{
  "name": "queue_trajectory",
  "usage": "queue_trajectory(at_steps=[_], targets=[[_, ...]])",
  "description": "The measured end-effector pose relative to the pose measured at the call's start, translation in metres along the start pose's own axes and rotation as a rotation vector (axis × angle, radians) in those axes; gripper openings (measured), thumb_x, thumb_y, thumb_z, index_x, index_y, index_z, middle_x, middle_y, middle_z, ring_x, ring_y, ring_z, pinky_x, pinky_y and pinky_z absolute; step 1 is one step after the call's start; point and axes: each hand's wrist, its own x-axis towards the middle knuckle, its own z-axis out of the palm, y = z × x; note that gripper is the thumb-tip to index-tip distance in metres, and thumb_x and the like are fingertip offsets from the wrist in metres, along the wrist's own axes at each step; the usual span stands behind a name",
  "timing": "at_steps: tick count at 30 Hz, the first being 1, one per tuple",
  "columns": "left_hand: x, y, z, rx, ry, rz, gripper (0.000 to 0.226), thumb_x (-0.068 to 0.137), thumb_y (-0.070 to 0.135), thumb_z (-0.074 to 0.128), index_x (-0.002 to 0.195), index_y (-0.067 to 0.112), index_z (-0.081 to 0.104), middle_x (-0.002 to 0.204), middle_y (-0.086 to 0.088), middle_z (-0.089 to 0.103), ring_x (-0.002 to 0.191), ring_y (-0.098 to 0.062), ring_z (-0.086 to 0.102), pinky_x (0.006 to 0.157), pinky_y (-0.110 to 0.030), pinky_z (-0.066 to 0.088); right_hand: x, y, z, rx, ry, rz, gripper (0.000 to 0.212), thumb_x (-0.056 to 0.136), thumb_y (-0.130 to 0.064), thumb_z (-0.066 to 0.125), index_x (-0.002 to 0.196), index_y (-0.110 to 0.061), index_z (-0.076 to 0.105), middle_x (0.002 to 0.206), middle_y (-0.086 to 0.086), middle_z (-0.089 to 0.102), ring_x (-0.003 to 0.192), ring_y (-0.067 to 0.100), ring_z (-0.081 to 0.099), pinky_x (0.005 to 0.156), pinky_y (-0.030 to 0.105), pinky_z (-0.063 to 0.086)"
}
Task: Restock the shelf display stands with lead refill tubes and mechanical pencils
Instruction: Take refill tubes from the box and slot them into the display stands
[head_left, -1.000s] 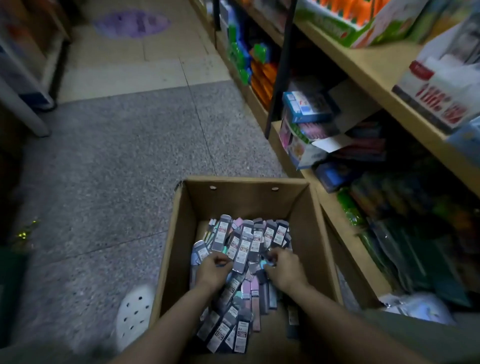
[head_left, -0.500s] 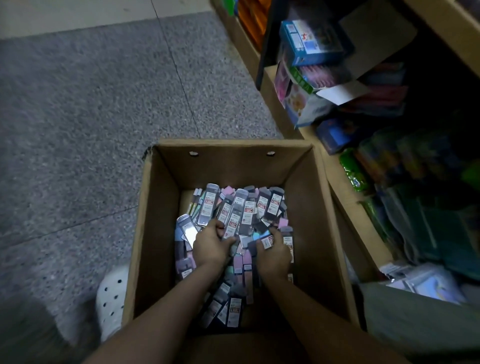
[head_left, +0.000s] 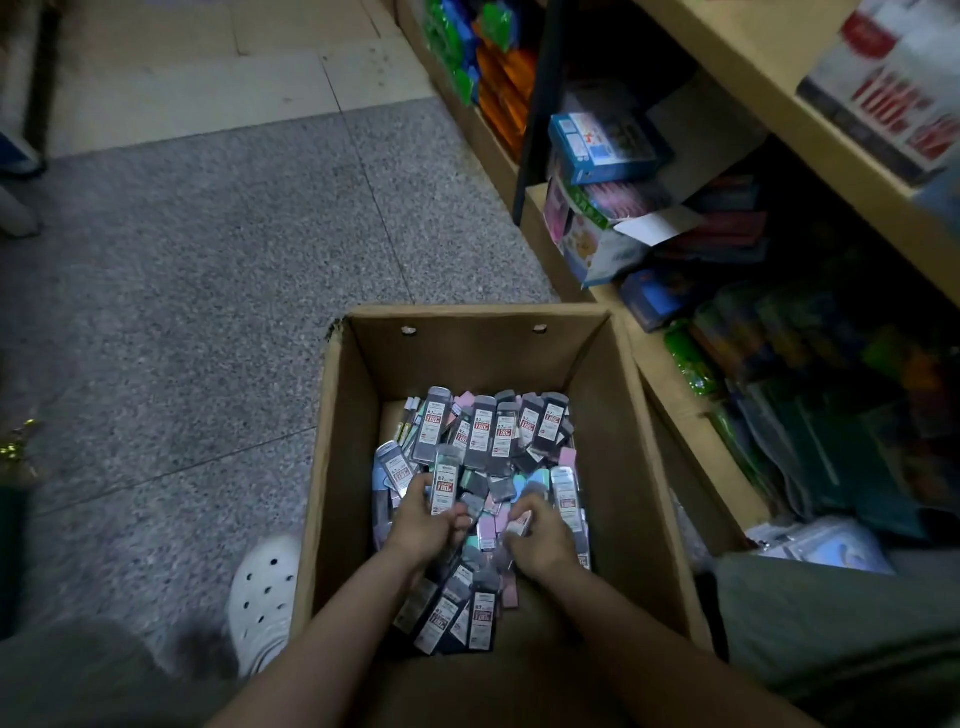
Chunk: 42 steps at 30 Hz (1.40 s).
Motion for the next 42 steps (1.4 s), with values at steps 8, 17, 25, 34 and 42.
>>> queue_trajectory(at_steps=[8,17,25,34,42], targets=[[-0.031,0.012,0.003,0.006,-0.177,0.002,0.045,0.097,0.032,0.054,0.131,0.008,0.038,0.086,-0.008,0.057,0.074,-0.016,0.055,0.064,-0.024,0.053,-0.018,-0.014,-0.020,0.425,-0.128,-0.068,0.062,0.080,0.003,0.074,0.115,-0.030,0.034,0.084,0.015,0.063,0.065,0.023,0.061,0.054,0.027,0.054],[-0.032,0.022,0.012,-0.094,-0.221,0.047,0.035,0.092,0.005,0.061,0.125,0.015,0.054,0.108,-0.010,0.072,0.101,-0.028,0.069,0.090,-0.046,0.055,-0.022,-0.023,-0.022,0.263,-0.196,-0.212,0.075,0.065,-0.004,0.087,0.122,-0.025,0.043,0.091,0.005,0.062,0.070,0.005,0.068,0.060,0.019,0.054],[-0.002,0.010,0.011,-0.127,-0.026,-0.035,0.045,0.093,0.012,0.061,0.135,0.015,0.043,0.124,-0.011,0.063,0.106,-0.030,0.065,0.089,-0.049,0.055,0.013,0.007,-0.023,-0.271,0.132,-0.073,0.050,0.085,-0.025,0.073,0.129,-0.013,0.053,0.128,0.006,0.053,0.117,0.020,0.052,0.097,0.029,0.042],[0.017,0.007,0.010,-0.086,0.069,-0.053,0.049,0.093,0.013,0.062,0.138,0.013,0.043,0.134,-0.013,0.057,0.116,-0.032,0.059,0.098,-0.053,0.049,0.043,0.004,-0.011,-0.363,0.152,-0.095,0.061,0.081,-0.031,0.078,0.132,-0.017,0.048,0.129,0.008,0.056,0.116,0.028,0.056,0.095,0.037,0.047],[0.002,0.011,0.015,-0.027,0.031,-0.037,0.047,0.093,0.013,0.063,0.136,0.013,0.043,0.131,-0.015,0.058,0.113,-0.032,0.060,0.094,-0.049,0.052,0.039,0.008,-0.015,-0.268,0.127,-0.110,0.048,0.086,-0.012,0.071,0.130,-0.020,0.054,0.104,0.006,0.066,0.094,0.020,0.063,0.079,0.027,0.050]])
